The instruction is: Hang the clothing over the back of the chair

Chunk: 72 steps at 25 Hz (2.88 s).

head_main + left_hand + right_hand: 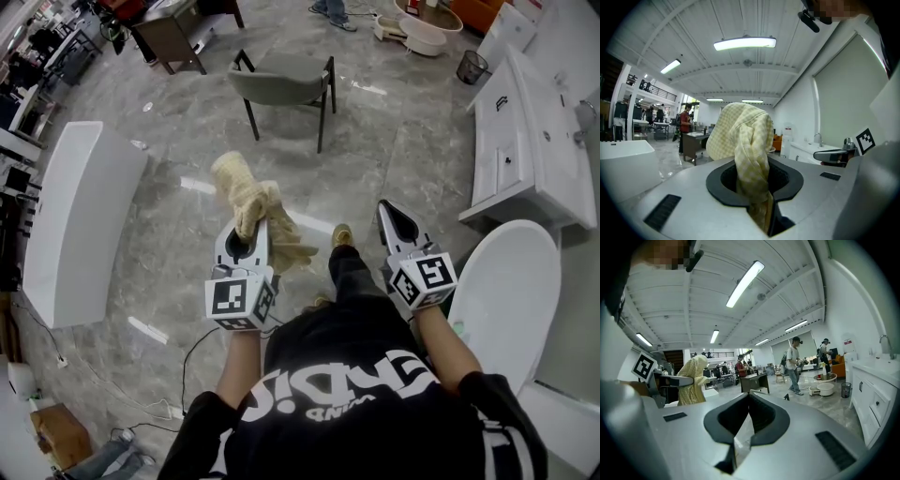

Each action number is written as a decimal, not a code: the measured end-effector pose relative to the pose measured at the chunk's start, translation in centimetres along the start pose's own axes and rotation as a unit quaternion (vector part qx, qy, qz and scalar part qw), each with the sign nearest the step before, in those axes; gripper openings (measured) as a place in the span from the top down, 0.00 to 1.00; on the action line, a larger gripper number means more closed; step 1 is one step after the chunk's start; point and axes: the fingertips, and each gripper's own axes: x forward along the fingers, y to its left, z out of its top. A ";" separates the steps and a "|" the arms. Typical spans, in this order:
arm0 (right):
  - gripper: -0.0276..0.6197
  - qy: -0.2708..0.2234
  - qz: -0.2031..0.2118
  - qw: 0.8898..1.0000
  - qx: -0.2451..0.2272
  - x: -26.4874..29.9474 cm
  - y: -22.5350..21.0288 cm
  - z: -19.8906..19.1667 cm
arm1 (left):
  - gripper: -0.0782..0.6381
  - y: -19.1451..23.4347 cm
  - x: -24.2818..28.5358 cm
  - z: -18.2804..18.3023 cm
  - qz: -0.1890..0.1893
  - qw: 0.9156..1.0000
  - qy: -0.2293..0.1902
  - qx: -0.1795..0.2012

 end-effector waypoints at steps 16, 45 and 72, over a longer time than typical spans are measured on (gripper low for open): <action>0.94 0.007 0.013 1.000 0.008 11.4 -4.5 1.2 | 0.77 5.4 10.6 2.1 0.005 1.000 -0.001 0.003; 0.94 0.022 0.098 0.995 0.001 30.7 -15.8 6.9 | 0.77 11.4 29.1 8.1 0.088 0.996 -0.012 0.012; 0.94 0.041 0.102 0.994 0.001 51.8 -19.6 8.5 | 0.77 23.3 46.6 10.3 0.056 0.998 0.001 0.008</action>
